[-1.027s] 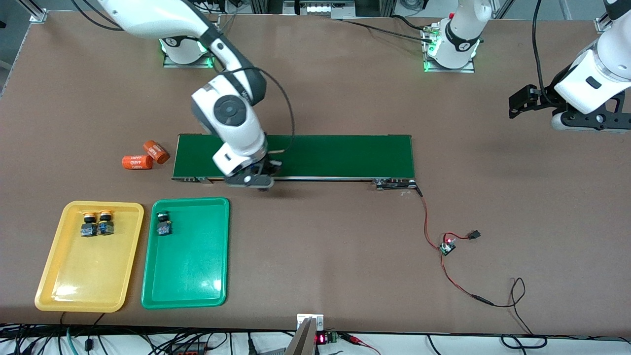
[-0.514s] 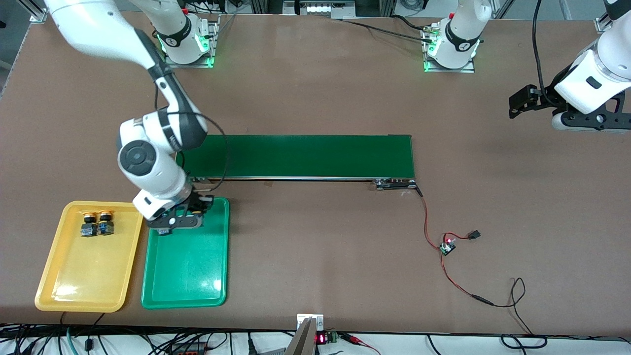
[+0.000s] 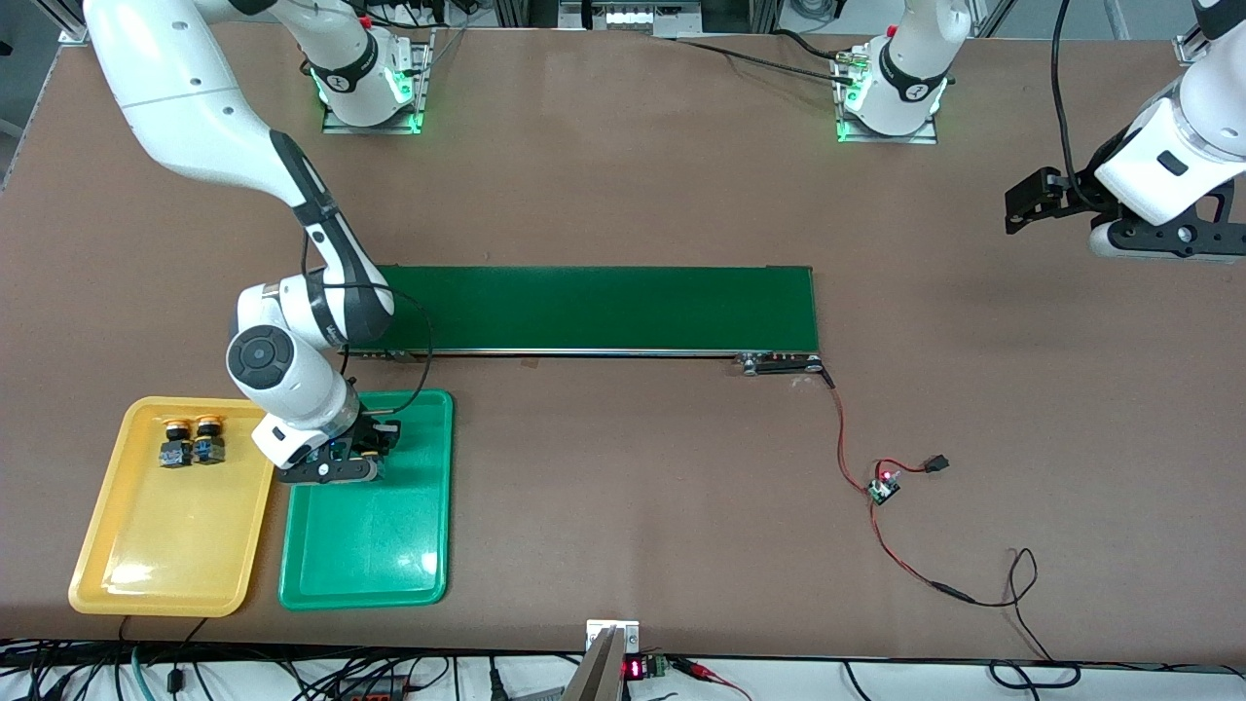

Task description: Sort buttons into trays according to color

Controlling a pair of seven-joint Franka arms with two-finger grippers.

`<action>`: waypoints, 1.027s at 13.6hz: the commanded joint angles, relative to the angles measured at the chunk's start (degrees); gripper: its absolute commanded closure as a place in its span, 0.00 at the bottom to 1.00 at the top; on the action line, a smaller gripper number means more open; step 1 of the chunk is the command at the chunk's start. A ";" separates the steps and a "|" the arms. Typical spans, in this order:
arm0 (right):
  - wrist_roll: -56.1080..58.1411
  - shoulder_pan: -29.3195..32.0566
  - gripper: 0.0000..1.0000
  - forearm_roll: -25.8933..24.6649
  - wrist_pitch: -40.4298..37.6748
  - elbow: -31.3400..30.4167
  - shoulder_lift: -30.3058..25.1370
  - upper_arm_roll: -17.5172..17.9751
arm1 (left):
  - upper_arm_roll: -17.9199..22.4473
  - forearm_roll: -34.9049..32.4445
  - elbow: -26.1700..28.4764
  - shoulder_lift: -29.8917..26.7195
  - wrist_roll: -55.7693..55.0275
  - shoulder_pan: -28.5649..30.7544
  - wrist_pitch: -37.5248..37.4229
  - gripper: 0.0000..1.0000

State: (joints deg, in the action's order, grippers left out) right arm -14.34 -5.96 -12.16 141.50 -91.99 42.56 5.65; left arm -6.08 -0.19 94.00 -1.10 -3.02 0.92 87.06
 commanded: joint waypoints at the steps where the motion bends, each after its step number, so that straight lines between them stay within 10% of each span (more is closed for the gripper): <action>1: 0.36 0.25 0.08 -0.31 0.18 1.55 0.68 -0.03 | 0.02 -0.51 -1.54 0.57 1.09 0.13 -1.28 0.00; 6: 0.89 1.47 0.00 1.09 -1.13 1.29 -2.47 0.06 | 0.02 -0.51 -1.54 0.57 1.09 0.13 -1.28 0.00; 14: 5.26 2.96 0.00 2.23 -33.27 1.29 -23.28 -0.03 | 0.02 -0.51 -1.54 0.57 1.09 0.13 -1.37 0.00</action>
State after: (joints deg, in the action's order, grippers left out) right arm -12.80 -4.48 -11.49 114.32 -88.88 26.12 5.31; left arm -6.08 -0.19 93.98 -1.07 -3.02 0.93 86.99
